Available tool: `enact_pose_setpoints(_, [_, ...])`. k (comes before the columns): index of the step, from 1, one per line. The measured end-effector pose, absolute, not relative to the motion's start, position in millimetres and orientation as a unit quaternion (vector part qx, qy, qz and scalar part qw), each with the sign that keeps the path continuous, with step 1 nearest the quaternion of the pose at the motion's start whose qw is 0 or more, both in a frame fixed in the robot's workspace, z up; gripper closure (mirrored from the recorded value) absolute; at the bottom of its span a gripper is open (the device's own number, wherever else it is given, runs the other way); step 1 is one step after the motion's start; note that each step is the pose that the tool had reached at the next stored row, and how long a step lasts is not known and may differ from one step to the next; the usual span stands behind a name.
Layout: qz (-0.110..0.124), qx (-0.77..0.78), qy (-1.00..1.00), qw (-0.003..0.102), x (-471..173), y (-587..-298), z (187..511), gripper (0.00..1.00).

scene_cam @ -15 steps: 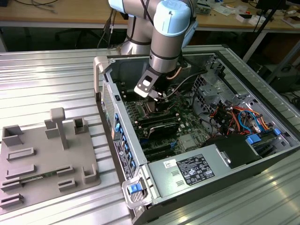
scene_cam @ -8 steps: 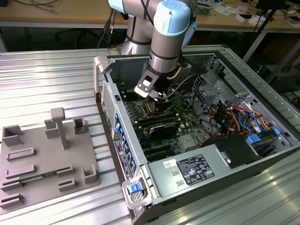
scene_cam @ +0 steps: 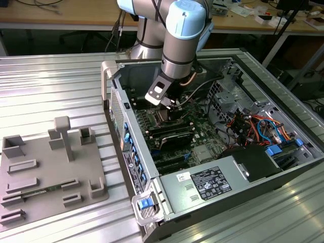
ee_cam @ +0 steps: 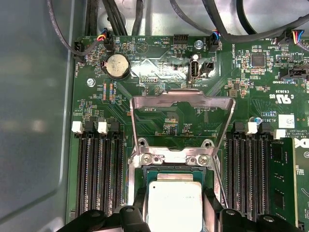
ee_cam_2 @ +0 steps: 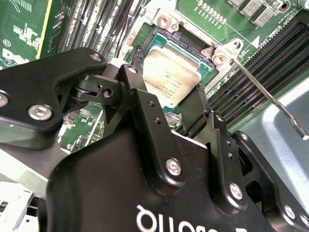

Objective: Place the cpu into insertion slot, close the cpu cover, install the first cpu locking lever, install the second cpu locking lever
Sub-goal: 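Place the cpu into insertion slot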

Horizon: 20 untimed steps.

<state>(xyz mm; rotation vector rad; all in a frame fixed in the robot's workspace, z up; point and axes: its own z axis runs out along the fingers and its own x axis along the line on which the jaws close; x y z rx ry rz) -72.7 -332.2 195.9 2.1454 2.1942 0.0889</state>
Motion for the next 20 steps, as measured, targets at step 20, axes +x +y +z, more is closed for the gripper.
enact_pose_setpoints(20, [0.029, 0.699, 0.713, 0.036, -72.0, -332.2, 195.9, 0.39])
